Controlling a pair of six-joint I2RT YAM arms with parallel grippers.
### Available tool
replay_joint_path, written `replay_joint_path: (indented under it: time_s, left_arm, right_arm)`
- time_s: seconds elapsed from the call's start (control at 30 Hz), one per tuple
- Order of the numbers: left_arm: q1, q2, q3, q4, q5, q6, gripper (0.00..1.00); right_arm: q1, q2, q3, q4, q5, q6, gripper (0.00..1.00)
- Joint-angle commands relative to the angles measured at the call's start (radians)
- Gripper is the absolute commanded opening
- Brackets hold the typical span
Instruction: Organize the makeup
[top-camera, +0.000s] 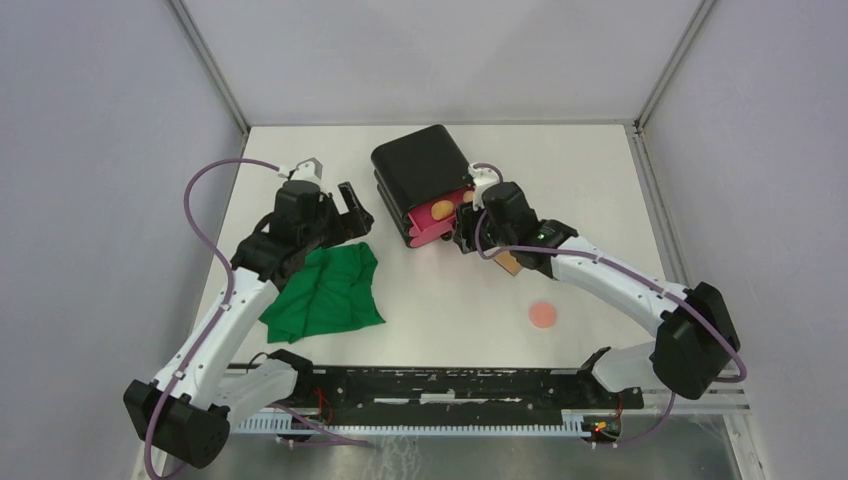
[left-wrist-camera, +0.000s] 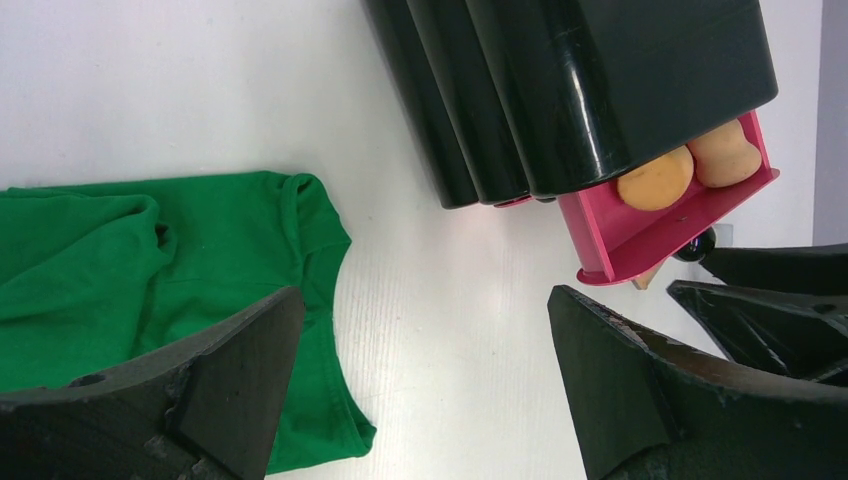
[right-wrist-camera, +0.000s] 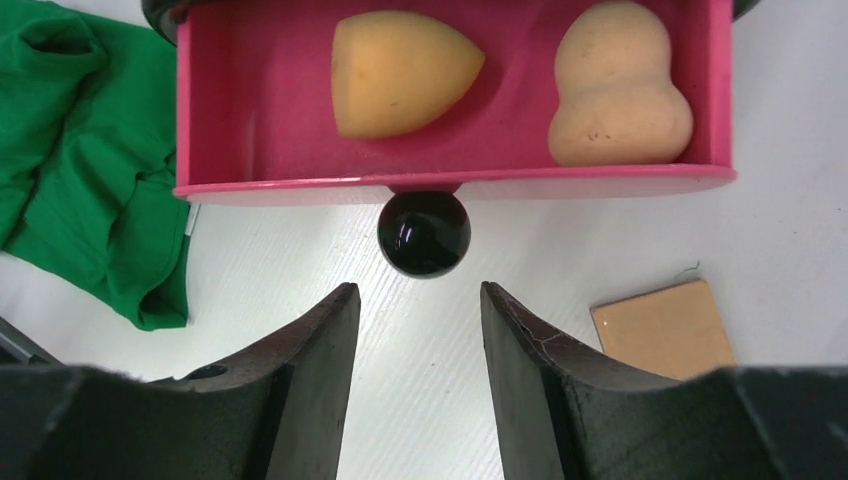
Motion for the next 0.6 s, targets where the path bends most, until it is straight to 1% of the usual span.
replay_joint_path:
  time_s: [0.0, 0.17, 0.27, 0.57]
  left_arm:
    - [0.004, -0.012, 0.031, 0.021, -0.009, 0.042, 0.99]
    - [0.004, -0.018, 0.025, 0.015, -0.012, 0.043, 0.99]
    - [0.005, -0.019, 0.03, 0.007, -0.017, 0.045, 0.99]
    - [0.005, -0.038, 0.04, -0.014, -0.034, 0.052, 0.99]
  right_arm:
    - [0.003, 0.063, 0.067, 0.084, -0.002, 0.008, 0.54]
    - [0.001, 0.147, 0.121, 0.136, 0.008, 0.012, 0.48]
    - [-0.002, 0.215, 0.188, 0.138, 0.01, 0.003, 0.46]
    - [-0.013, 0.341, 0.316, 0.166, 0.029, 0.016, 0.45]
